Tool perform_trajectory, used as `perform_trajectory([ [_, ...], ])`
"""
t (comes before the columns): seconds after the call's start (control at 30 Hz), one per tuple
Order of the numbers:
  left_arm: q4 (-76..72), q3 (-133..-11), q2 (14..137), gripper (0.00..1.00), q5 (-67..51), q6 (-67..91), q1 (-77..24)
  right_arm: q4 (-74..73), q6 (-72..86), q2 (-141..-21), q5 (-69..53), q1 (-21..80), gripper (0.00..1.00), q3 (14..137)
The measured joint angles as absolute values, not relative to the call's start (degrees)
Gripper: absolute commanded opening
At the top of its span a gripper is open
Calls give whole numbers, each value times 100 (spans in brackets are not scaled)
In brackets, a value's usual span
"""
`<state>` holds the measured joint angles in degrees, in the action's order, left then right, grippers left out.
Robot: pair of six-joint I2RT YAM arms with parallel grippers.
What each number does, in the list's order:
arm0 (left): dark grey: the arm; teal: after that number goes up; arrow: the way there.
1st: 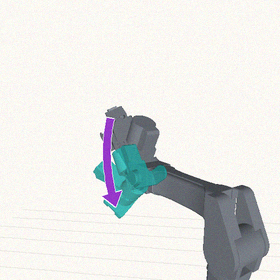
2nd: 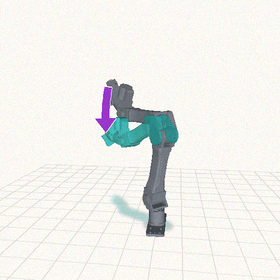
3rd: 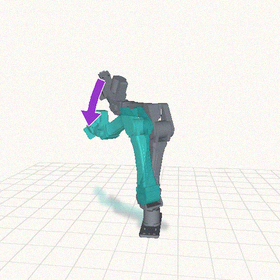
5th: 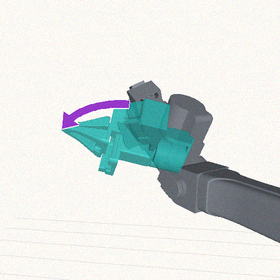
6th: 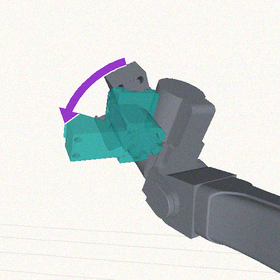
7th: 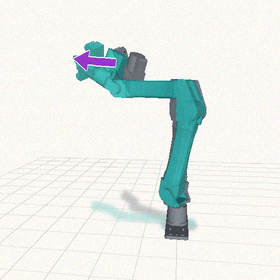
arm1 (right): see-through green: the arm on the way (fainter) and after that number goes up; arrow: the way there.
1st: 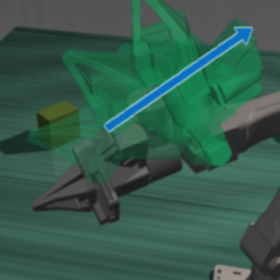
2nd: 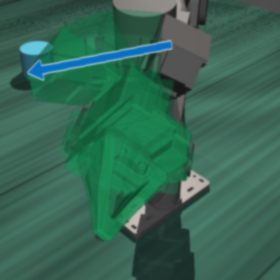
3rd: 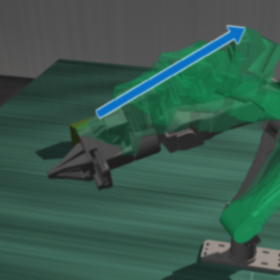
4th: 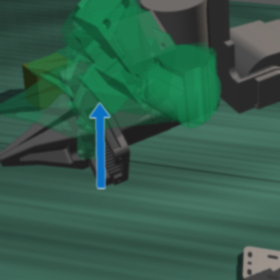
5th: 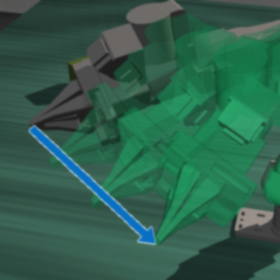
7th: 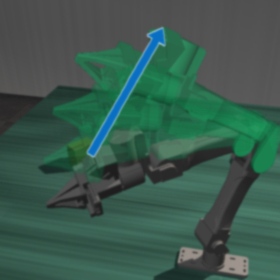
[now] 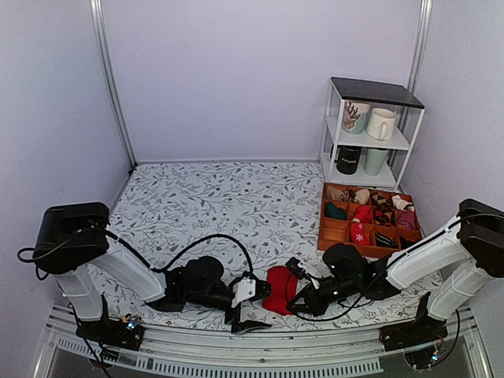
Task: Roll the socks
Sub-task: Roll the sock at the center of the board.
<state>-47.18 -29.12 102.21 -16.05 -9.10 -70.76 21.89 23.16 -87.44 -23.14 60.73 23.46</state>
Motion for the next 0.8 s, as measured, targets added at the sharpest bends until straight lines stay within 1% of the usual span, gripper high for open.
perform_trajectory([
  [0.17, -4766, -3133, 10521, 99, -1629, -1103, -7067, 1953, 2316, -8897, -2556, 6055, 4, 2576],
  [0.2, -4777, -3138, 10562, 96, -1636, -1109, -7052, 1929, 2316, -8914, -2578, 6055, 4, 2596],
  [0.27, -4777, -3140, 10626, 83, -1673, -1116, -7032, 1898, 2314, -8945, -2630, 6047, 4, 2630],
  [0.3, -4777, -3140, 10652, 74, -1706, -1116, -7022, 1883, 2314, -8956, -2648, 6040, 4, 2646],
  [0.33, -4772, -3144, 10672, 59, -1734, -1116, -7008, 1863, 2311, -8969, -2670, 6034, 4, 2663],
  [0.37, -4775, -3151, 10687, 48, -1761, -1057, -6997, 1846, 2311, -8982, -2687, 6031, 4, 2681],
  [0.43, -4777, -3159, 10707, 45, -1802, -1052, -6965, 1820, 2305, -9006, -2727, 6029, 4, 2703],
  [0.47, -4781, -3164, 10707, 42, -1822, -1039, -6936, 1809, 2300, -9017, -2744, 6029, 4, 2705],
  [0.5, -4781, -3168, 10709, 36, -1841, -1022, -6917, 1806, 2296, -9026, -2762, 6029, 4, 2707],
  [0.53, -4781, -3170, 10713, 22, -1855, -982, -6908, 1800, 2296, -9035, -2781, 6029, 4, 2716],
  [0.57, -4783, -3179, 10726, 2, -1850, -950, -6901, 1789, 2294, -9041, -2797, 6025, 4, 2727],
  [0.6, -4786, -3190, 10742, 0, -1846, -888, -6893, 1774, 2294, -9048, -2810, 6023, 4, 2738],
  [0.8, -4814, -3240, 10838, 0, -1861, -633, -6823, 1664, 2294, -9063, -2867, 6001, 4, 2794],
])
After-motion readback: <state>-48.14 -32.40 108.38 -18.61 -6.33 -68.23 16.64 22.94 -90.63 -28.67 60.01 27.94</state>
